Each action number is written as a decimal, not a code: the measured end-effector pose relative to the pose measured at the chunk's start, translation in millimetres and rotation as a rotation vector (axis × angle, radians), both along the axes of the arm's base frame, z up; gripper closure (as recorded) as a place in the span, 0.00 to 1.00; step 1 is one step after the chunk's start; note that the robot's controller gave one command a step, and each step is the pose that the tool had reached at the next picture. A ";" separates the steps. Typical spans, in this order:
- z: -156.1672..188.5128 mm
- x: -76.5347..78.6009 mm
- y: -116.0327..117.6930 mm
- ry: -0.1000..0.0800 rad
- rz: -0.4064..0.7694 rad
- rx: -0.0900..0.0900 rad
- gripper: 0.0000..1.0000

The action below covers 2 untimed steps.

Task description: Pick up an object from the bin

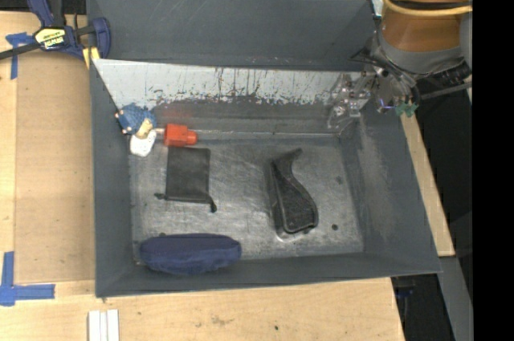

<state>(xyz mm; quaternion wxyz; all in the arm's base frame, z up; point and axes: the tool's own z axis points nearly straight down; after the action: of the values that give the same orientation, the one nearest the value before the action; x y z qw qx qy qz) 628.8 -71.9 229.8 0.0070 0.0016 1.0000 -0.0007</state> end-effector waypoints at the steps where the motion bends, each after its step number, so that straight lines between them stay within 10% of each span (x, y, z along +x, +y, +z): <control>1: -93.4 -19.2 -2.2 0.018 -0.145 0.003 1.00; 2: -32.1 -36.6 6.6 0.005 0.124 -0.001 1.00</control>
Offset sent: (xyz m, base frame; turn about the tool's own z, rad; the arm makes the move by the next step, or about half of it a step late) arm -0.0179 -0.0016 -0.0901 0.1440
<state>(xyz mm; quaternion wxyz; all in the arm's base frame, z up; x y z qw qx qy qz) 592.2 -65.3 197.6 0.0045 -0.0601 0.9982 -0.0008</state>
